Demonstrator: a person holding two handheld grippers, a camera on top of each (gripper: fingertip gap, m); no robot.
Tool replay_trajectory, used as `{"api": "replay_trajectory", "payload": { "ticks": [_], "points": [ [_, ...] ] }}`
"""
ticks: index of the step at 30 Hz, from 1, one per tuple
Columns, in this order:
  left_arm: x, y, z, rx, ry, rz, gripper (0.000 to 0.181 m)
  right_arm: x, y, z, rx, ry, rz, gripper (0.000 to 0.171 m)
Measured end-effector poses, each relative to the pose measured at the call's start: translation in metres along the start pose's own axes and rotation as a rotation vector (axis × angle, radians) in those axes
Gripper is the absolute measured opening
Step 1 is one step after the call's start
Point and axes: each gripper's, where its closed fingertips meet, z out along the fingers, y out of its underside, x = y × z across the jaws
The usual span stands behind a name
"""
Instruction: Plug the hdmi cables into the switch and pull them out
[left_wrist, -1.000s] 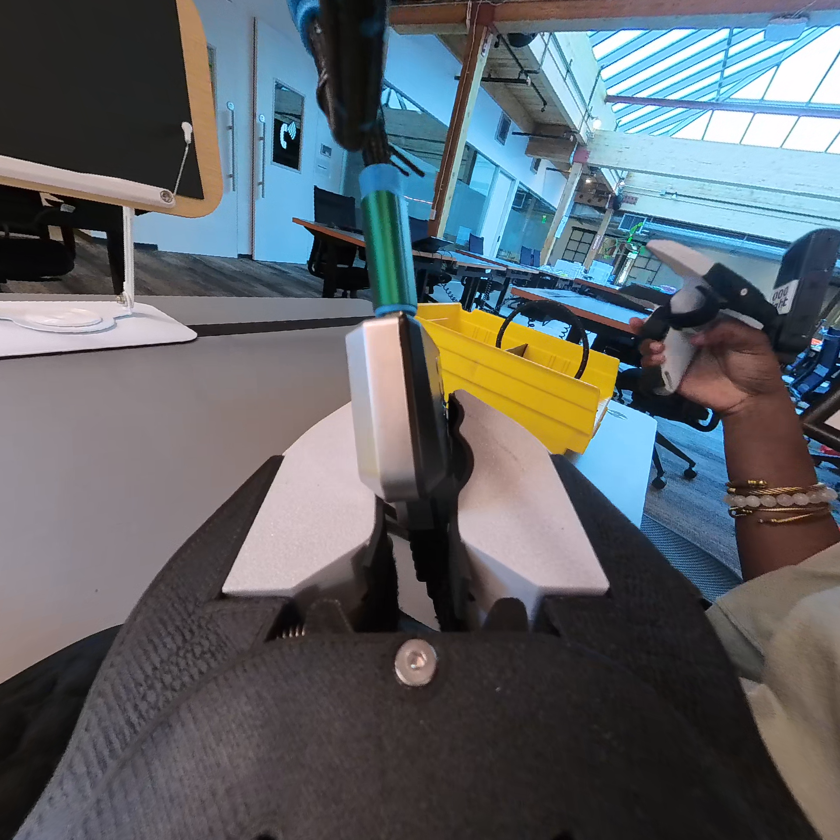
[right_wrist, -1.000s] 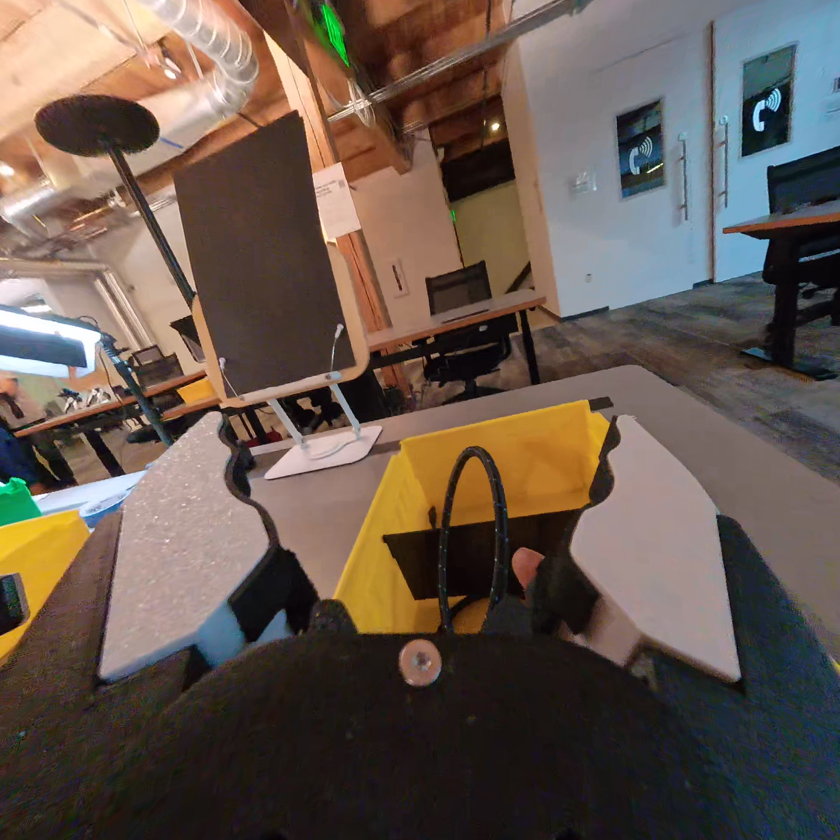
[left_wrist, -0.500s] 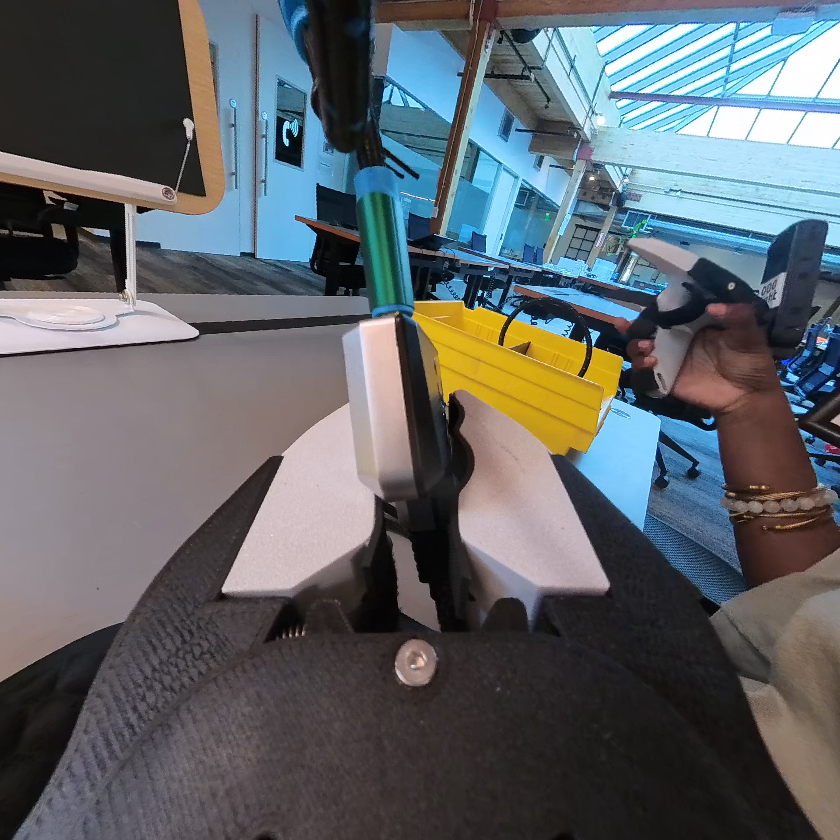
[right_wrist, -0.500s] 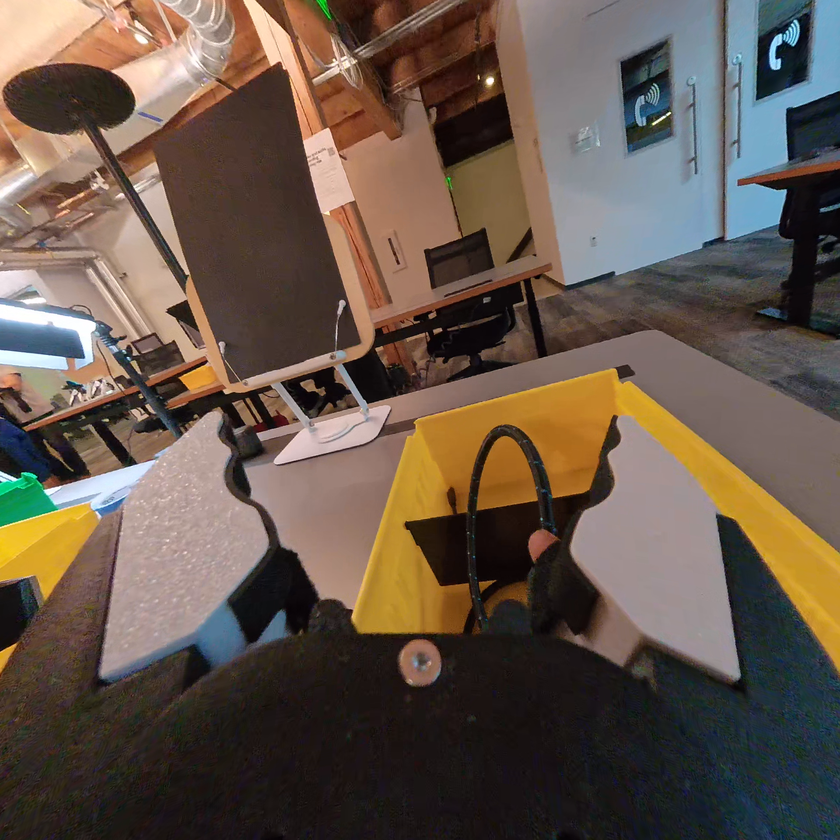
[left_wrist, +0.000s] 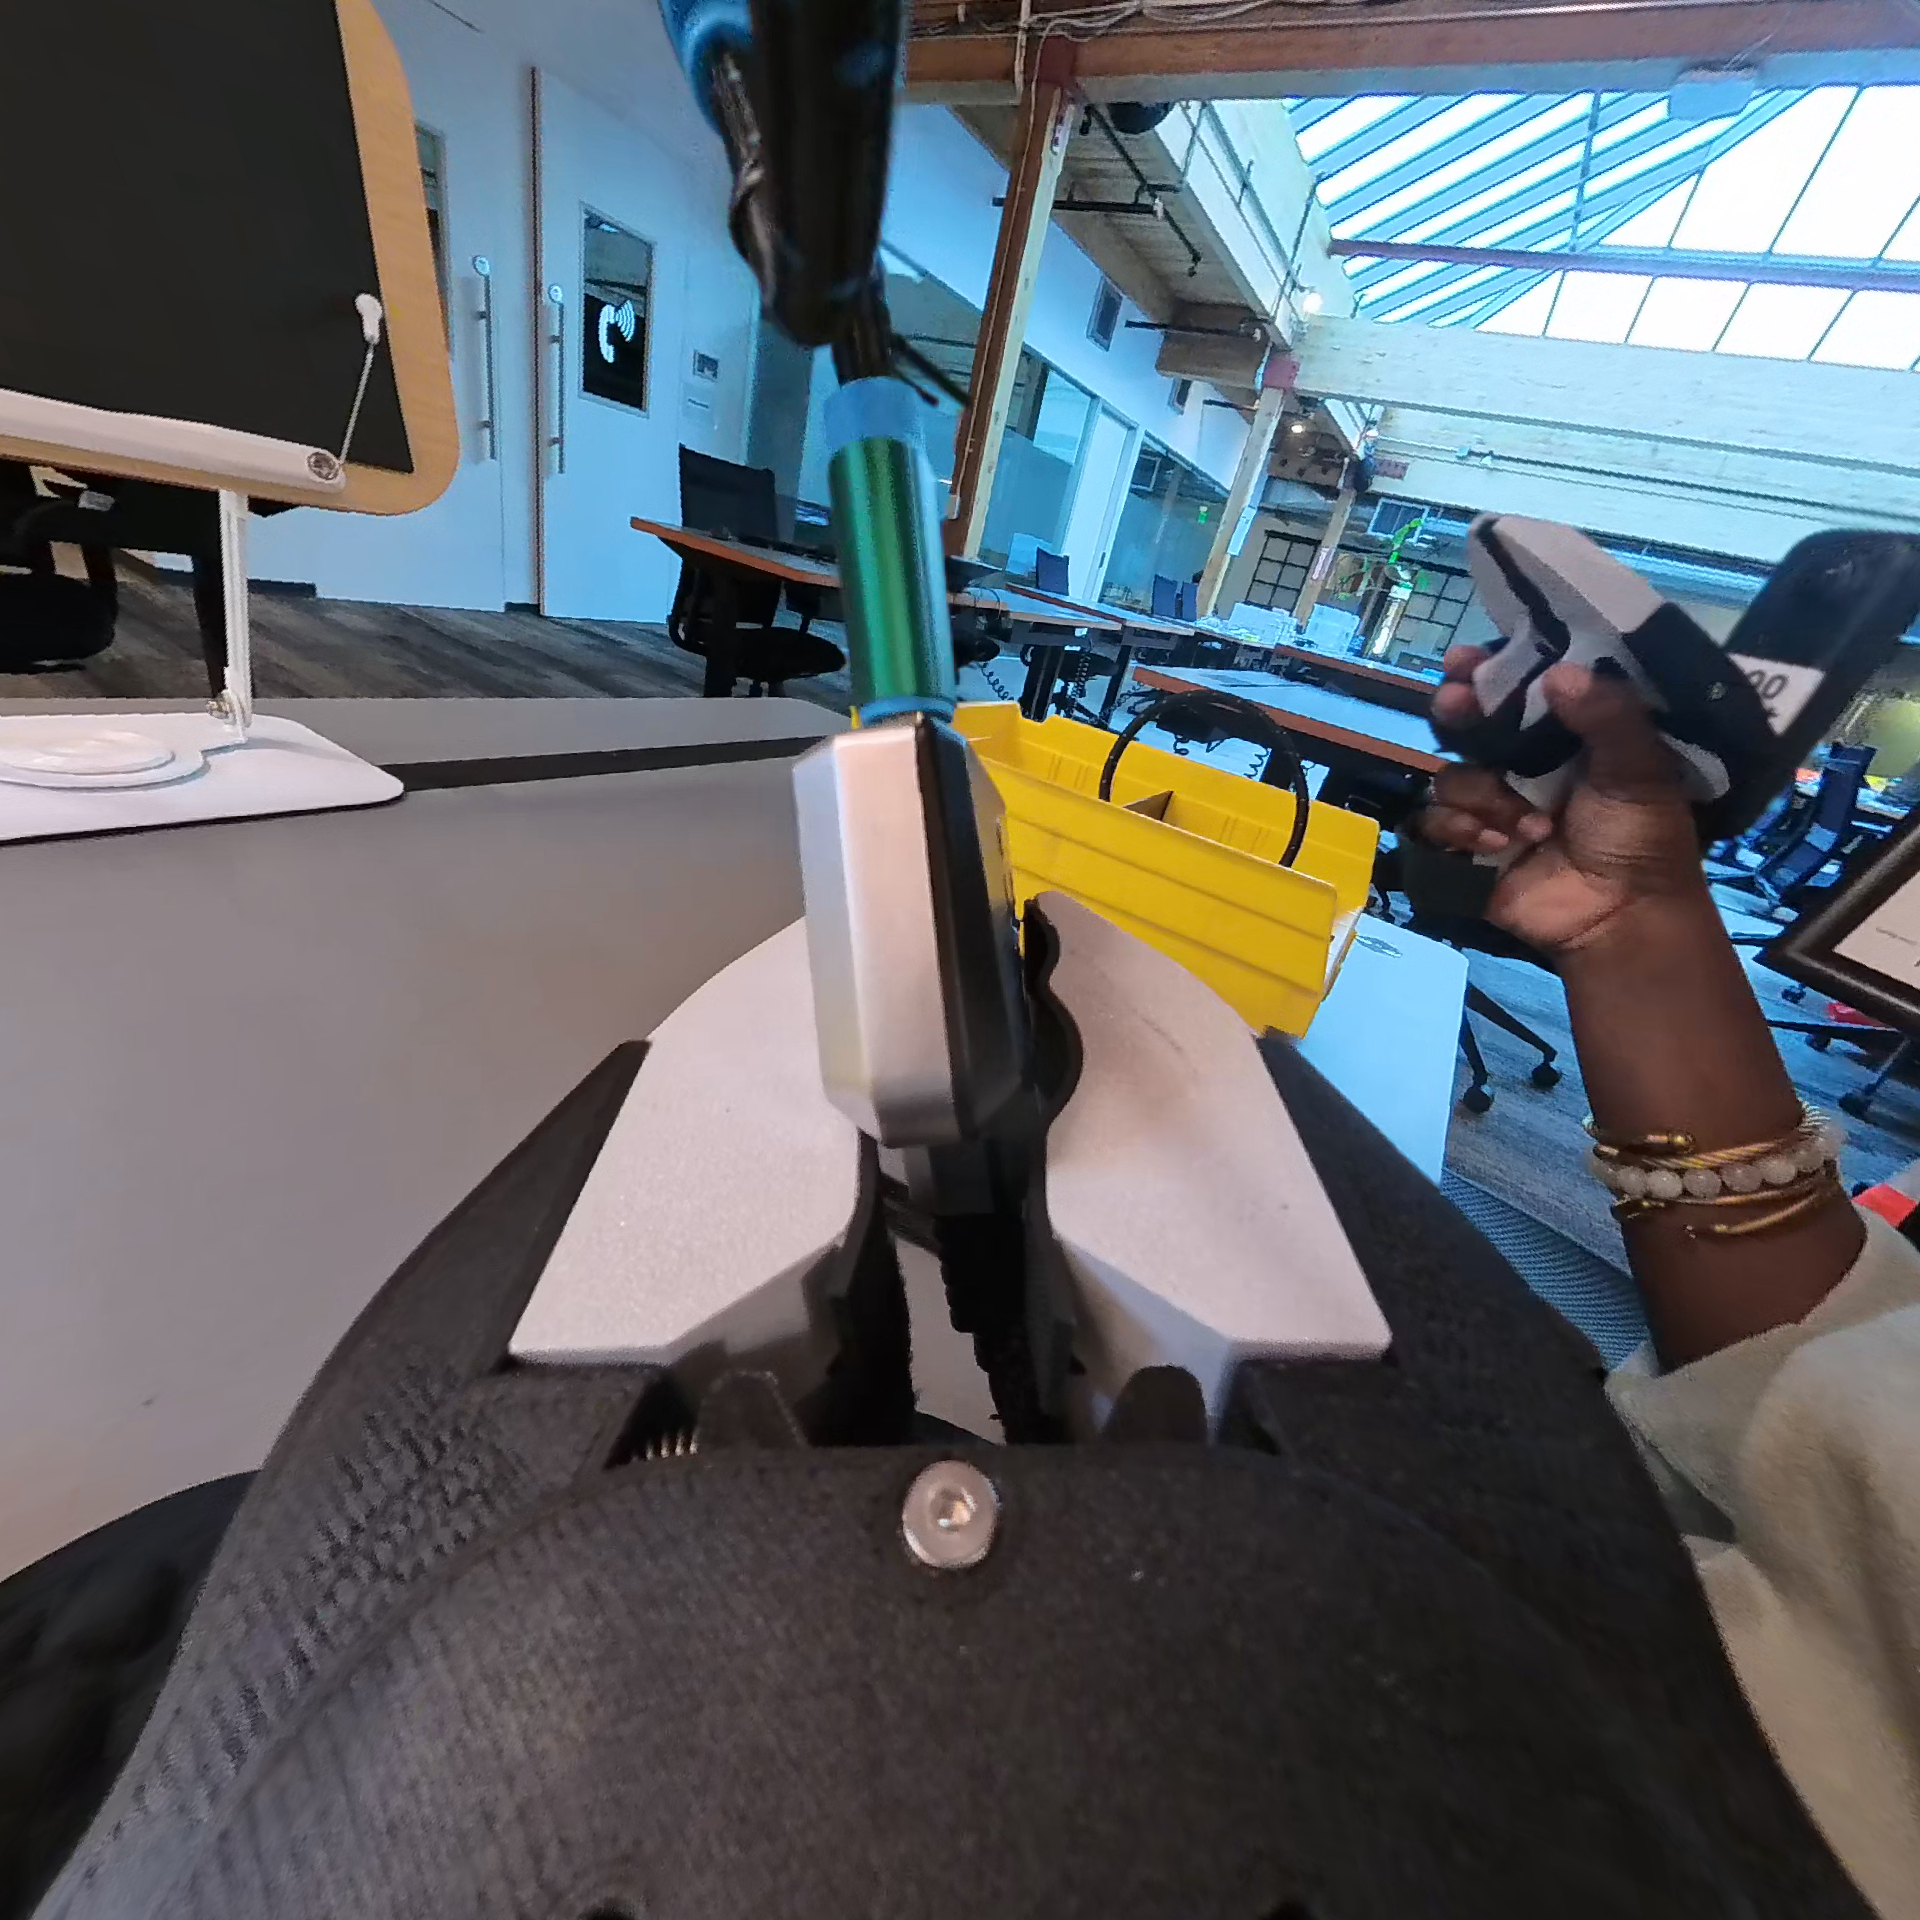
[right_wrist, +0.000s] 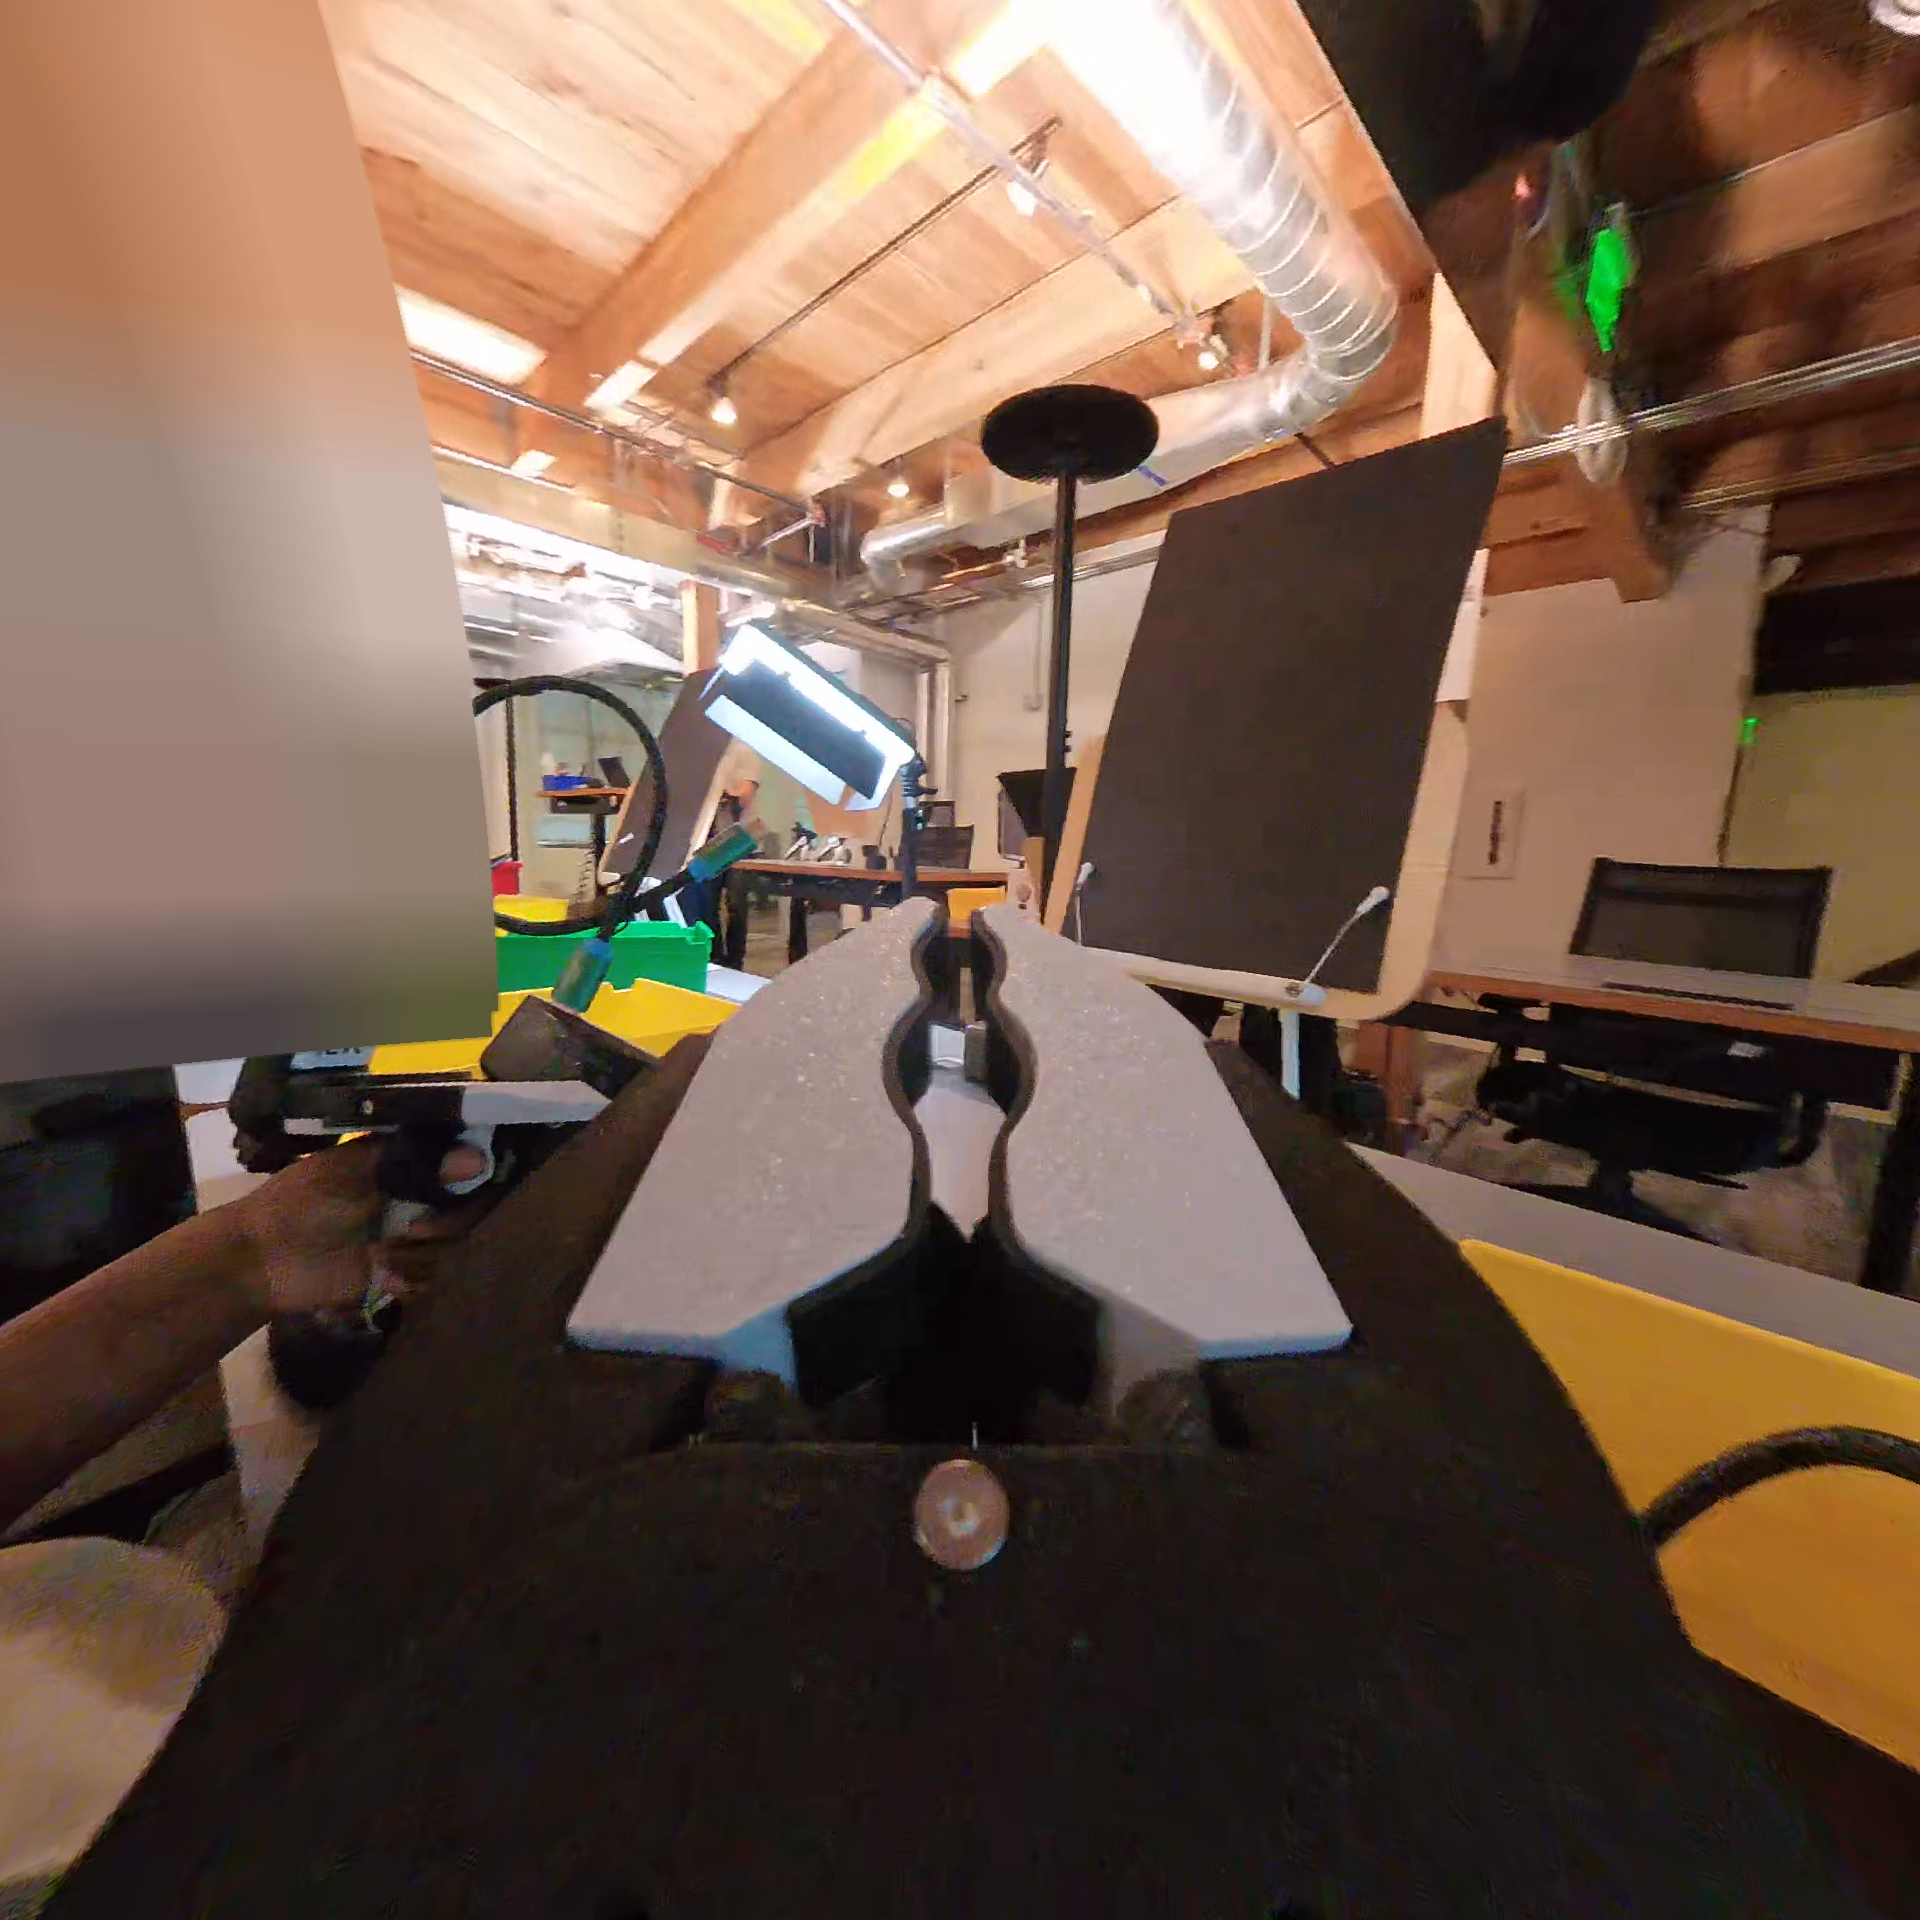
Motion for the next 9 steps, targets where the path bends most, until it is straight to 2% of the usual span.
{"api": "replay_trajectory", "payload": {
  "ticks": [3, 4, 5, 6, 9],
  "points": [
    [0.002, -0.001, 0.000, 0.003, 0.015, 0.005, 0.024, -0.018, 0.008, 0.020, -0.023, -0.049, 0.037, 0.054],
    [0.003, -0.001, 0.000, 0.003, 0.020, 0.007, 0.025, -0.030, 0.011, 0.027, -0.036, -0.100, 0.050, 0.052],
    [0.005, -0.001, 0.000, 0.004, 0.026, 0.012, 0.025, -0.047, 0.012, 0.031, -0.021, -0.179, 0.030, 0.015],
    [0.007, -0.001, 0.000, 0.004, 0.036, 0.020, 0.024, -0.062, 0.011, 0.036, 0.011, -0.232, 0.018, 0.000],
    [0.018, -0.002, 0.000, 0.003, 0.093, 0.061, 0.024, -0.104, 0.029, 0.057, -0.049, -0.415, 0.114, 0.003]
  ]
}}
